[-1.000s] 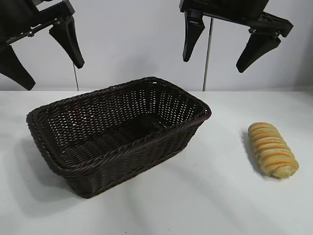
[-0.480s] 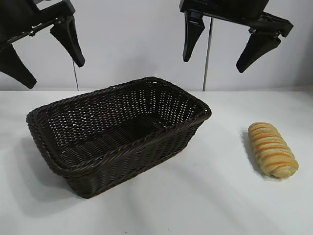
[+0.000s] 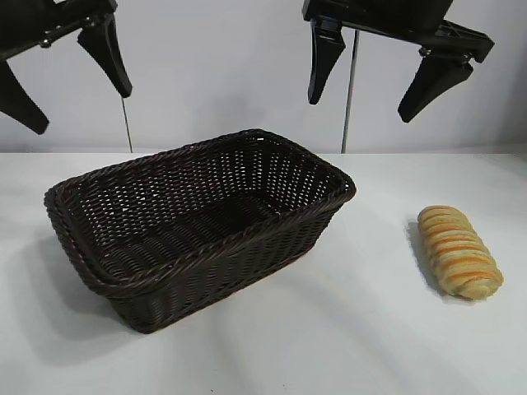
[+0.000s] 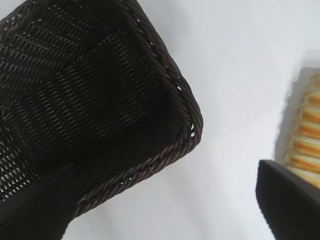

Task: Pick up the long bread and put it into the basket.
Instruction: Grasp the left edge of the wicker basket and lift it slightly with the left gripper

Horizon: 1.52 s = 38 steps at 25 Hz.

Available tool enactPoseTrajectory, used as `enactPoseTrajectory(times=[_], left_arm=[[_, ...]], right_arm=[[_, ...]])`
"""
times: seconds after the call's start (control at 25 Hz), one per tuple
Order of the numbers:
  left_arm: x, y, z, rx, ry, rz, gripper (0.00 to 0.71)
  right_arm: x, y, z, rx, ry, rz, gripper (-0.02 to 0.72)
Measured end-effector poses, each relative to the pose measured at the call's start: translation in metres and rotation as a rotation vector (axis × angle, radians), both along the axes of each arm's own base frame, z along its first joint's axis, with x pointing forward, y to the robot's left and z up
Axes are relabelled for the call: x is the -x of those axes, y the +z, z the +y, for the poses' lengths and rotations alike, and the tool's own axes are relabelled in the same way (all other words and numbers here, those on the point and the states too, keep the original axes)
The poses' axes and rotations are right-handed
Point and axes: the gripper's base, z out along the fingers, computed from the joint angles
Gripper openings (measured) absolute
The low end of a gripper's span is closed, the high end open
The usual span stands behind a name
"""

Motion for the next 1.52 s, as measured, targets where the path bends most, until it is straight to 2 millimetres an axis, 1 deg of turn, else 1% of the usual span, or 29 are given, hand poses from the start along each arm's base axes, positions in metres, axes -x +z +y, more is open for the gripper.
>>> enactPoseTrajectory(times=[0.04, 0.16, 0.28, 0.44, 0.6, 0.68, 0.84, 0.92, 1.08, 1.2, 1.24, 1.32, 1.4, 1.44, 1.52], left_arm=[[0.004, -0.005, 0.001, 0.006, 0.021, 0.004, 0.686], [0.016, -0.029, 0.001, 0.038, 0.067, 0.046, 0.686], [0.021, -0.048, 0.0, 0.088, 0.118, 0.053, 0.686], [0.029, -0.069, -0.001, 0.133, 0.179, 0.065, 0.686], [0.039, -0.089, 0.002, 0.133, 0.219, 0.081, 0.686], [0.042, -0.095, 0.003, 0.131, 0.233, 0.082, 0.686], [0.041, -0.099, 0.003, 0.145, 0.246, 0.077, 0.686], [0.039, -0.106, -0.001, 0.17, 0.242, 0.099, 0.686], [0.033, -0.127, -0.011, 0.2, 0.23, 0.142, 0.686], [0.03, -0.138, -0.014, 0.206, 0.246, 0.16, 0.686], [0.029, -0.14, -0.013, 0.204, 0.248, 0.159, 0.68], [0.028, -0.143, -0.013, 0.201, 0.252, 0.159, 0.64], [0.027, -0.142, -0.013, 0.198, 0.254, 0.146, 0.554], [0.027, -0.142, -0.013, 0.197, 0.251, 0.142, 0.521], [0.027, -0.142, -0.013, 0.196, 0.247, 0.138, 0.479]], right_arm=[[0.0, 0.0, 0.0, 0.001, 0.0, 0.0, 0.695], [0.0, 0.0, 0.0, 0.002, 0.0, 0.001, 0.695], [0.0, 0.0, 0.0, 0.003, 0.001, 0.001, 0.695], [0.0, 0.0, 0.0, 0.006, 0.008, 0.004, 0.695], [0.001, 0.0, 0.0, 0.007, 0.009, 0.005, 0.695], [0.001, 0.0, 0.0, 0.007, 0.009, 0.004, 0.695], [0.001, 0.0, 0.0, 0.009, 0.013, 0.006, 0.695], [0.001, 0.0, 0.0, 0.01, 0.015, 0.006, 0.695], [0.001, 0.0, 0.0, 0.01, 0.016, 0.007, 0.695], [0.001, 0.0, 0.0, 0.011, 0.017, 0.008, 0.695], [0.001, 0.0, 0.0, 0.011, 0.017, 0.008, 0.695], [0.001, 0.0, 0.0, 0.012, 0.02, 0.007, 0.695], [0.001, 0.0, 0.0, 0.012, 0.02, 0.007, 0.695], [0.001, 0.0, 0.0, 0.012, 0.02, 0.007, 0.695], [0.001, 0.0, 0.0, 0.013, 0.021, 0.007, 0.695]])
